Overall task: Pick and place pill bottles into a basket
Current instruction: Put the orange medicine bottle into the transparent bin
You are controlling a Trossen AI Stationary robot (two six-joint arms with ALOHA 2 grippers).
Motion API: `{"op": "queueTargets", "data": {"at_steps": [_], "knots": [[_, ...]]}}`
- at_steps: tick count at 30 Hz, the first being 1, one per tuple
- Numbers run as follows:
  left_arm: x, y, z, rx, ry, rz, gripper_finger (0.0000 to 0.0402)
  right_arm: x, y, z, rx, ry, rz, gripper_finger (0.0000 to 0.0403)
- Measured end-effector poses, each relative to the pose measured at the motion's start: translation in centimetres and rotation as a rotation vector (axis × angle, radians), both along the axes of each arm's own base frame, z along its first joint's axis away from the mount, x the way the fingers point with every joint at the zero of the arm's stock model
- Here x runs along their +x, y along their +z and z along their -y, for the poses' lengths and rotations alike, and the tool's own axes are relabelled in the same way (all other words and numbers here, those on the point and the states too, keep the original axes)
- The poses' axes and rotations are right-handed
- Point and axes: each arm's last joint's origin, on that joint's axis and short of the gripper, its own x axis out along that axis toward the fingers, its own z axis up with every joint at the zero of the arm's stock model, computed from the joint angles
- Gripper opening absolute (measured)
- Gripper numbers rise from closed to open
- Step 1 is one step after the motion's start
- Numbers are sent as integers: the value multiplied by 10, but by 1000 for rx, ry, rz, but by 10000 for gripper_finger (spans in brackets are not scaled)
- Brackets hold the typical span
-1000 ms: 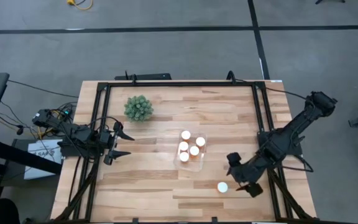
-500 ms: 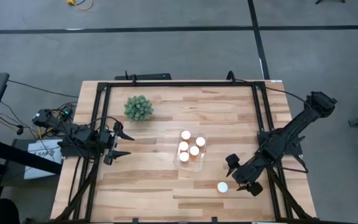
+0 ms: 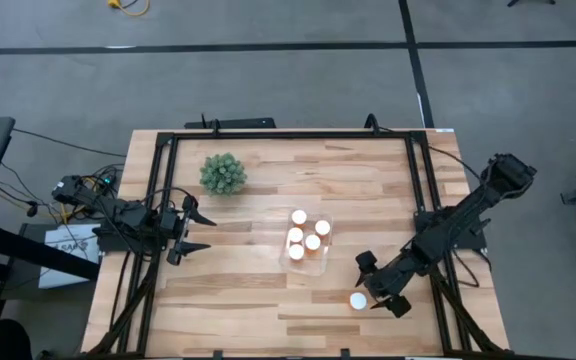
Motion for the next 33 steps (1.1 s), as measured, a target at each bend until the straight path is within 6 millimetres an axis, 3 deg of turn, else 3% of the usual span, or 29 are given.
{"op": "queueTargets", "data": {"at_steps": [11,27,30,33], "knots": [[0,0,0,0,0,0,277,14,-14,-10,17,-1,13,314],[0,0,0,0,0,0,277,30,-10,0,81,-24,37,143],[0,0,0,0,0,0,277,32,-10,2,83,-26,42,142],[0,0,0,0,0,0,277,34,-10,5,84,-35,42,168]]}}
